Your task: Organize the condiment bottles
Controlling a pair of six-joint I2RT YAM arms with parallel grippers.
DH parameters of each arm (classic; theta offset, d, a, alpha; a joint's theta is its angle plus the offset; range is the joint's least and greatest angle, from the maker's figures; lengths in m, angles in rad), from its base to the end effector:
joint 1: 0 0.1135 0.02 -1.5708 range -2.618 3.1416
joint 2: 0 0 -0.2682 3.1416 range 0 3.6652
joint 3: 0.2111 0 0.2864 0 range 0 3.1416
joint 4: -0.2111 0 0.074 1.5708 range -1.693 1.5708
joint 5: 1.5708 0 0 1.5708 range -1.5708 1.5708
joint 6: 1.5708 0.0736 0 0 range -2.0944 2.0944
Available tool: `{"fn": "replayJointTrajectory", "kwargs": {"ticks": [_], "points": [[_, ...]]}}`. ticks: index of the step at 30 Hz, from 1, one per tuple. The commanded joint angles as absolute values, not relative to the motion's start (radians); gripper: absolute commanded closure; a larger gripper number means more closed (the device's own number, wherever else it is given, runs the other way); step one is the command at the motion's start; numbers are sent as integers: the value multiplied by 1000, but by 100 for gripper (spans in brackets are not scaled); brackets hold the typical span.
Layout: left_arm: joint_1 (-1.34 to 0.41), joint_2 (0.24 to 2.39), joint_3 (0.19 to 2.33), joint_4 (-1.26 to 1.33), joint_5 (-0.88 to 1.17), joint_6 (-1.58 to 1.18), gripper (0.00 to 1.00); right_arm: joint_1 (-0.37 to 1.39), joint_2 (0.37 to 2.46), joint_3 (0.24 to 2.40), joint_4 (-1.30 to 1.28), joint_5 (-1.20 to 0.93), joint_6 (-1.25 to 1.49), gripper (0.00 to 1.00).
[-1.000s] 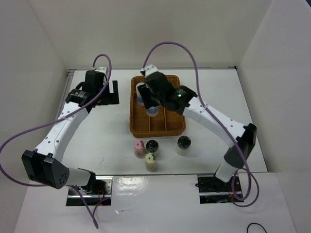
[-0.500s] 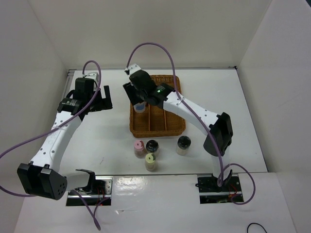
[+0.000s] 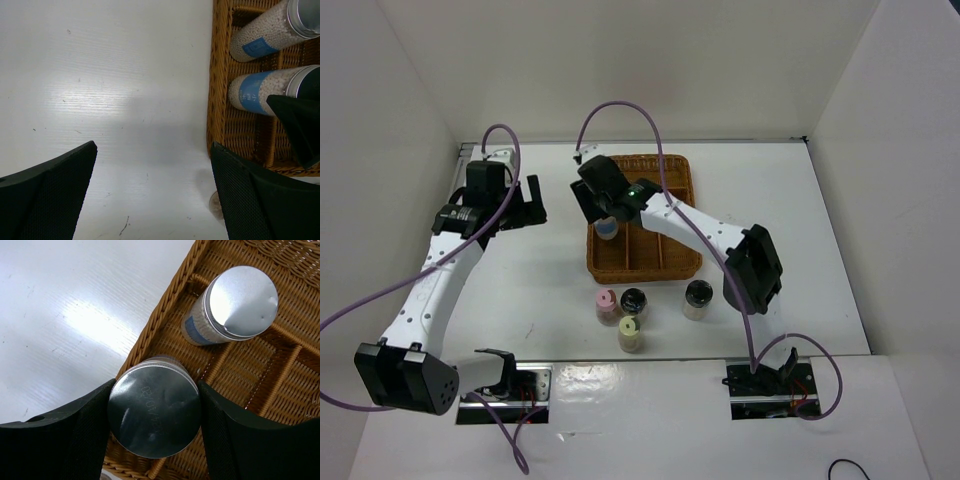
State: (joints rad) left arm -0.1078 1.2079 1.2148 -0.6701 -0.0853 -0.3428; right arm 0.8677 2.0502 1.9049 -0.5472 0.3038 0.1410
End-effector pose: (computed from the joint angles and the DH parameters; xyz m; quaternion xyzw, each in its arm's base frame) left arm 0.3193 -0.0283 0.3355 -0.1238 0.8896 -0.0605 0.4355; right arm 0.3663 0.3981 0.2782 -0.2578 0.8591 0.0832 0.4341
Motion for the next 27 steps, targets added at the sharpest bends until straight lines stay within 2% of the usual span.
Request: {"fn": "replayJointTrajectory", "kwargs": {"ticks": [1, 10, 13, 19, 23, 25, 26, 27], "points": [[-101, 1192, 1201, -629, -54, -327, 0, 853, 2034, 1899, -399, 354, 153, 60], [-92, 1212, 1201, -611, -44, -327, 0, 808, 2054, 1844, -371, 324, 183, 60], [-92, 1222, 1201, -611, -44, -318, 0, 808, 2065, 1844, -371, 305, 183, 56], [-92, 1232, 1201, -601, -35, -318, 0, 808, 2085, 1853, -362, 296, 192, 56], [-92, 1241, 1201, -601, -35, -318, 0, 808, 2106, 1853, -373, 296, 192, 52], [-92, 1241, 1201, -601, -35, -318, 0, 808, 2106, 1862, -373, 296, 192, 41], [-92, 1250, 1201, -601, -35, -318, 0, 808, 2106, 1862, -385, 296, 192, 31], [-92, 1250, 1201, -601, -26, -318, 0, 808, 2106, 1862, -397, 296, 202, 11]]}}
